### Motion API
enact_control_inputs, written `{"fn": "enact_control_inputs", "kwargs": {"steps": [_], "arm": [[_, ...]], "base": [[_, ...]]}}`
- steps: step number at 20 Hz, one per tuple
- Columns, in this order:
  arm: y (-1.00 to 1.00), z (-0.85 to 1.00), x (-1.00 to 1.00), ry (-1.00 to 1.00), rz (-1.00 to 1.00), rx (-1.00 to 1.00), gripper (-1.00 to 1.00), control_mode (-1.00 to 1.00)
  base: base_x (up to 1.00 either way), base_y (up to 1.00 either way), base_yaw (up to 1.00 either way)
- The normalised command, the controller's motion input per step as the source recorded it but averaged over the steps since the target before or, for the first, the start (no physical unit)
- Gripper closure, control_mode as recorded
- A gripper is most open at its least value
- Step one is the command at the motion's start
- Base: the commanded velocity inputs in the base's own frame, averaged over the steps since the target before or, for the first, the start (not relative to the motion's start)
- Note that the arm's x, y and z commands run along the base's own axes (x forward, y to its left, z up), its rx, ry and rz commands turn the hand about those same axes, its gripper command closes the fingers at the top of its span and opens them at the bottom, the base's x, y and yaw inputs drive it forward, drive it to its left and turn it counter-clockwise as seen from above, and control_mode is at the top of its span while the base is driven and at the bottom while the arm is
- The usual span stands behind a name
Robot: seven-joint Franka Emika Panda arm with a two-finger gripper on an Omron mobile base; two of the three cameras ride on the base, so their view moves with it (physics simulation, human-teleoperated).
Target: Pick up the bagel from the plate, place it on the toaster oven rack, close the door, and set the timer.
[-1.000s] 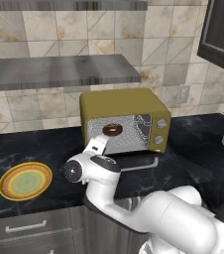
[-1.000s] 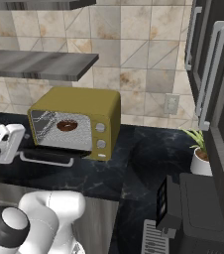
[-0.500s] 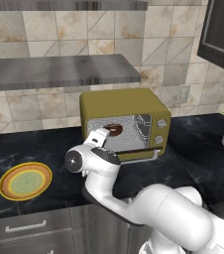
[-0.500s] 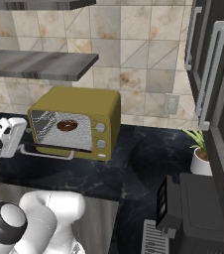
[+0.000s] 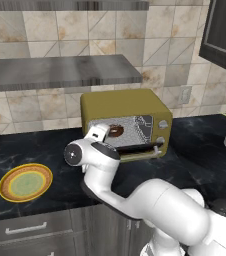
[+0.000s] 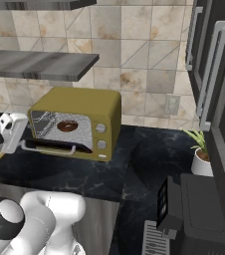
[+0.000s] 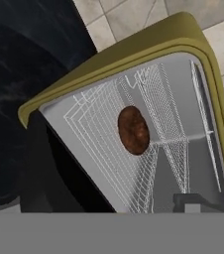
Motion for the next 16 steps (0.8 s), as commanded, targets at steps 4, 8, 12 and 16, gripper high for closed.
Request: {"fn": "enact_control_inputs", "kwargs": {"steps": [4, 8, 12, 16], "arm": [[-0.08, 0.29, 0.24, -0.03, 0.0, 0.0, -1.0, -1.0], [-0.05, 0.3, 0.24, -0.03, 0.0, 0.0, -1.0, -1.0], [-0.03, 0.27, 0.18, -0.04, 0.0, 0.0, -1.0, -1.0], [-0.03, 0.25, 0.14, -0.04, 0.0, 0.0, -1.0, -1.0]], "base": [[0.0, 0.0, 0.0], [0.0, 0.0, 0.0], [0.0, 0.0, 0.0], [0.0, 0.0, 0.0]]}}
